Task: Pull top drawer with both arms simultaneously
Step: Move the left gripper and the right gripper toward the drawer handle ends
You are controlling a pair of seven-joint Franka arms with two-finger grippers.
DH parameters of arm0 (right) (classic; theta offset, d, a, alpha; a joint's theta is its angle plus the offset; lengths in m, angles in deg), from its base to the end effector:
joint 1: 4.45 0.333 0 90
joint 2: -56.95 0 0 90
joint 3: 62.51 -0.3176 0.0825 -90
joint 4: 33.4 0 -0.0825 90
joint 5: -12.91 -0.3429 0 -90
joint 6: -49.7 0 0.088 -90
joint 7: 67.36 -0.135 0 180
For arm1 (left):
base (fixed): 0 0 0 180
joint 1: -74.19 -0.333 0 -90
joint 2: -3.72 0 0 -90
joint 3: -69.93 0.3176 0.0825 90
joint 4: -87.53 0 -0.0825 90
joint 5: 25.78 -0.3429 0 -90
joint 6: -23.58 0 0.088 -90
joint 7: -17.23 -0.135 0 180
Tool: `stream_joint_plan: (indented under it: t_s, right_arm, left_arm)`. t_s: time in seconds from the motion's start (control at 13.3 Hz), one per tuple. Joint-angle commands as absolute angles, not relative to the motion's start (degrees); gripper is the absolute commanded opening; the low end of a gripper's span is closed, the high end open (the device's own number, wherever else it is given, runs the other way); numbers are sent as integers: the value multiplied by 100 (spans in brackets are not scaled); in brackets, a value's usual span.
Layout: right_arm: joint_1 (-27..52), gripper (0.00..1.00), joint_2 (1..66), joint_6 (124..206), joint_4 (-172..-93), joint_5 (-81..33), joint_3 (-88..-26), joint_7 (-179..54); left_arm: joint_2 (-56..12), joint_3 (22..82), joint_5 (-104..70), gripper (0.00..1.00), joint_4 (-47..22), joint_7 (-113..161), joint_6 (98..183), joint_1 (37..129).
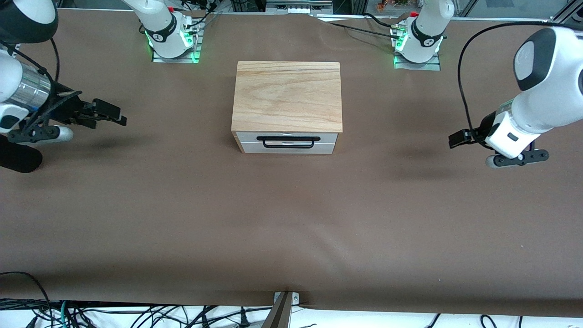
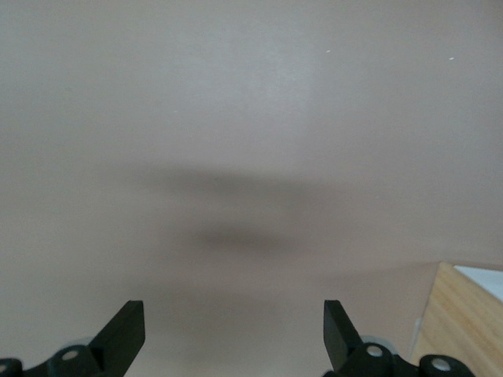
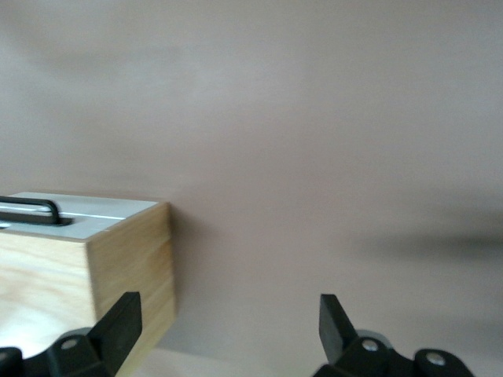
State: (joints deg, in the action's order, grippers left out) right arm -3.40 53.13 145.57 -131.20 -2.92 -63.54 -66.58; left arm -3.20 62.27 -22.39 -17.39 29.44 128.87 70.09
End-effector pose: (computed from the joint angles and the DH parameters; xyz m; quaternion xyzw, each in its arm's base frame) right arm 0.5294 0.0532 0.5177 -0.9894 -0.0038 0.0512 0.1361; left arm 0.5398 -0.0376 0.4440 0.9941 0.0846 -0.0610 0.0280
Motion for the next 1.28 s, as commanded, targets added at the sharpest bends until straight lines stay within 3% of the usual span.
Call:
stream_joint_plan:
  t_s: [0.0, 0.3, 0.75, 1.2]
  right_arm:
    - [-209, 100, 5116, 14261, -13069, -991, -6382, -6500]
    - [-208, 100, 4388, 13760, -13096, -2450, -6382, -5131]
    - [-68, 100, 3236, 13864, -13201, -4515, -6391, -3330]
    - [635, 100, 2884, 14866, -14440, -6862, -6391, -1158]
  left_arm:
    - [-234, 6193, -1771, 100, -2284, 2892, 13500, 6962]
    - [-523, 6167, -579, 100, -2628, 2140, 13845, 6979]
    - [-1261, 6167, 1979, 100, -2655, 523, 13881, 7014]
    - [-1754, 6114, 4186, 100, -2822, -1822, 13802, 7287]
